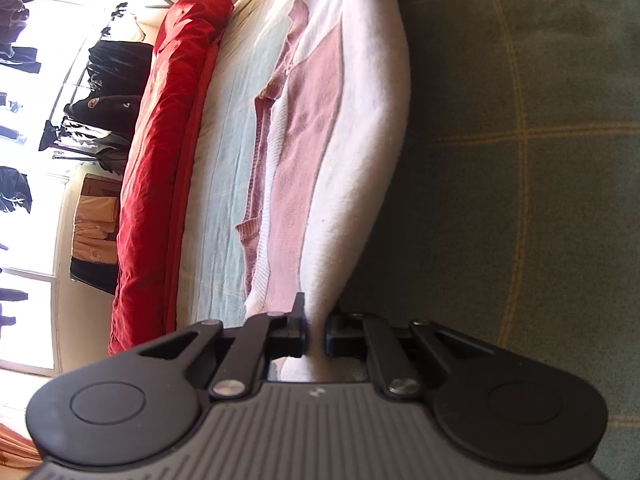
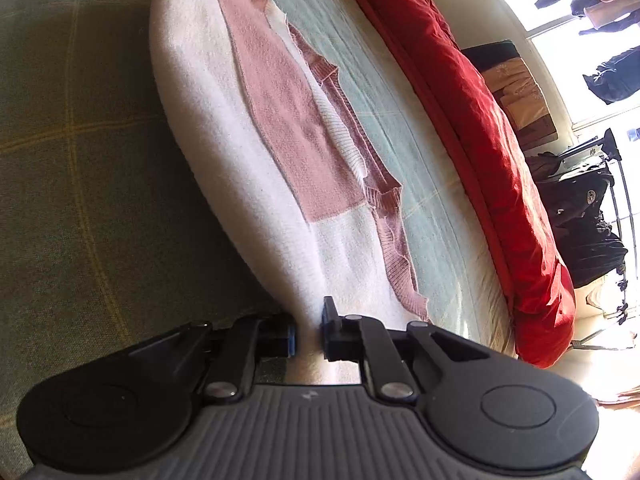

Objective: Fold clothes

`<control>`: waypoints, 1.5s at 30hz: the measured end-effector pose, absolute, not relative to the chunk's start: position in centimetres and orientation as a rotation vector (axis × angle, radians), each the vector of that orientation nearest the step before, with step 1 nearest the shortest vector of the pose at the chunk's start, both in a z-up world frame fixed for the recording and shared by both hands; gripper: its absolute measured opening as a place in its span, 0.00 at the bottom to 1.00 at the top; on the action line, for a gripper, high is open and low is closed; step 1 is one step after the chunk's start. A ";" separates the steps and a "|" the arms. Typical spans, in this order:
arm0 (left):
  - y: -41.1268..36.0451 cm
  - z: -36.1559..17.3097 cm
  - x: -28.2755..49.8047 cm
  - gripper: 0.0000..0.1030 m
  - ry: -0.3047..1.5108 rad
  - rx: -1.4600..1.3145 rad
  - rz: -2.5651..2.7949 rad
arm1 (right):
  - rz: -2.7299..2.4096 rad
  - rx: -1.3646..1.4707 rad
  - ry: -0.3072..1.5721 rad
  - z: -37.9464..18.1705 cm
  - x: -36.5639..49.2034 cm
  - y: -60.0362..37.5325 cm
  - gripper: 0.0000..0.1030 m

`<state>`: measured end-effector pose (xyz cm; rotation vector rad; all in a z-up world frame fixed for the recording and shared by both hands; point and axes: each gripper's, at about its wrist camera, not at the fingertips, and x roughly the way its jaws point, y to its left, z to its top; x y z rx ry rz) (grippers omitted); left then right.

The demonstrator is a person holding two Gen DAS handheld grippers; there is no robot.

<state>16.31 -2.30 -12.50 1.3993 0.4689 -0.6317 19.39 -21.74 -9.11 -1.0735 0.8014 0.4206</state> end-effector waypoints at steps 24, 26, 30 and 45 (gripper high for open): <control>0.6 -10.7 4.4 0.15 0.744 1.299 -0.846 | 0.686 -0.982 1.133 -6.5 10.6 -23.6 0.25; 1.5 -9.7 4.9 0.16 0.804 1.246 -0.866 | 0.673 -0.955 1.145 -5.7 11.0 -24.6 0.29; 2.7 -7.3 9.3 0.16 0.958 0.921 -0.810 | 0.632 -0.732 1.183 -2.9 12.9 -26.8 0.30; 3.1 -12.6 17.2 0.46 1.244 0.367 -0.630 | 0.488 -0.307 1.363 -10.6 16.9 -28.2 0.32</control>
